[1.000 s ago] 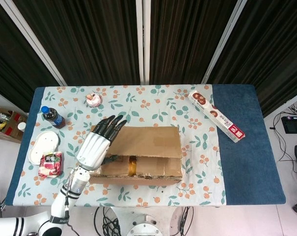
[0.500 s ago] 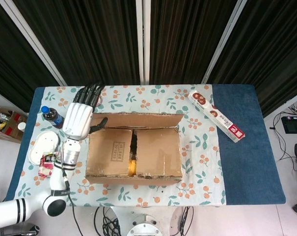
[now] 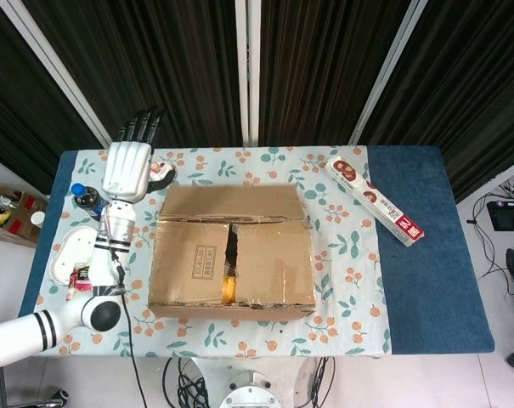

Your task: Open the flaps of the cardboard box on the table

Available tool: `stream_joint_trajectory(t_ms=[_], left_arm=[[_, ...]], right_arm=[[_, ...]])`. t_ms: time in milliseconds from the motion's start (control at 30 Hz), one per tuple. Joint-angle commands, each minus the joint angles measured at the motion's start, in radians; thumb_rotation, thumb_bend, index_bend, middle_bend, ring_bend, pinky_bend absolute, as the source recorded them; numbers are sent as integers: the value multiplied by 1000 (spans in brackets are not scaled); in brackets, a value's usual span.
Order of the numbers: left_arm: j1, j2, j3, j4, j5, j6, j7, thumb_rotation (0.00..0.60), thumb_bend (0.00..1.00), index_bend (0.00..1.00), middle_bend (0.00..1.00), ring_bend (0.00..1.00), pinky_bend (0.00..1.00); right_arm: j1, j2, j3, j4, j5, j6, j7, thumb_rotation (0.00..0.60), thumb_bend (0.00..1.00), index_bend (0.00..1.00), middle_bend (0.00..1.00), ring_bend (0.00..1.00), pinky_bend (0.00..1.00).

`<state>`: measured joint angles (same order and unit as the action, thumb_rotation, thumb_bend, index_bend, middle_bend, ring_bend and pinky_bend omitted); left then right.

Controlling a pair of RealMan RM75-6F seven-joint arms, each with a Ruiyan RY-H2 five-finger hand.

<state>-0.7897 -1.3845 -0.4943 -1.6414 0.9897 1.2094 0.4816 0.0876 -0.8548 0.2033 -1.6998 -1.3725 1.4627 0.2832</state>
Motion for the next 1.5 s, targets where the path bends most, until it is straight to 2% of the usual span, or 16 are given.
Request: stream_joint_trajectory(t_ms=[33, 167, 233, 367, 533, 733, 833, 933, 1000, 1033, 1067, 1200, 1300, 1500], left_arm=[[86, 110, 39, -115, 58, 13, -99, 600, 114, 0, 27, 56, 167], [202, 206, 106, -158, 231, 64, -306, 600, 40, 5, 36, 57, 166], [268, 258, 160, -156, 311, 97, -394, 600, 23, 6, 37, 57, 166], [382, 325, 252, -141, 383, 159, -492, 600, 16, 6, 37, 56, 166], [503, 338, 348, -64, 465, 265, -601, 600, 35, 6, 37, 57, 166], [611, 313, 409, 23, 501, 370, -704, 600, 65, 6, 37, 56, 167], [645, 302, 425, 53, 507, 397, -749, 600, 65, 6, 37, 57, 167], [668, 290, 432, 80, 511, 417, -780, 600, 65, 6, 37, 56, 166], [678, 285, 431, 92, 512, 427, -797, 600, 65, 6, 37, 56, 166], [683, 284, 429, 99, 512, 433, -807, 600, 65, 6, 37, 56, 166], [686, 284, 428, 104, 513, 437, -812, 600, 65, 6, 37, 57, 166], [698, 289, 420, 121, 511, 448, -840, 600, 66, 6, 37, 57, 167], [704, 292, 414, 130, 508, 450, -858, 600, 66, 6, 37, 56, 167], [713, 283, 406, 151, 496, 442, -887, 600, 65, 6, 37, 57, 167]], right_arm=[[11, -1, -3, -2, -18, -9, -1, 600, 339, 0, 0, 0, 0], [31, 1, -4, -17, -46, -20, -9, 600, 339, 0, 0, 0, 0], [44, 4, -3, -22, -59, -29, -14, 600, 338, 0, 0, 0, 0], [79, 11, 3, -36, -86, -55, -37, 600, 338, 0, 0, 0, 0], [154, 30, 19, -90, -136, -115, -86, 600, 332, 0, 0, 0, 0], [277, 45, 41, -154, -212, -227, -102, 600, 339, 0, 0, 0, 0], [352, 42, 53, -175, -252, -297, -77, 600, 427, 0, 0, 0, 0], [438, 40, 63, -195, -291, -384, -50, 600, 557, 0, 12, 0, 0], [494, 39, 67, -204, -306, -450, -47, 600, 701, 3, 50, 0, 0], [532, 40, 68, -211, -310, -501, -47, 600, 739, 13, 65, 0, 0], [555, 42, 69, -216, -309, -533, -46, 600, 800, 44, 91, 0, 0], [669, 24, 76, -224, -311, -668, -33, 600, 969, 293, 193, 0, 0], [736, 2, 75, -216, -306, -744, -31, 600, 1000, 362, 240, 0, 0], [820, -61, 62, -192, -270, -834, -77, 600, 1000, 379, 276, 0, 0]])
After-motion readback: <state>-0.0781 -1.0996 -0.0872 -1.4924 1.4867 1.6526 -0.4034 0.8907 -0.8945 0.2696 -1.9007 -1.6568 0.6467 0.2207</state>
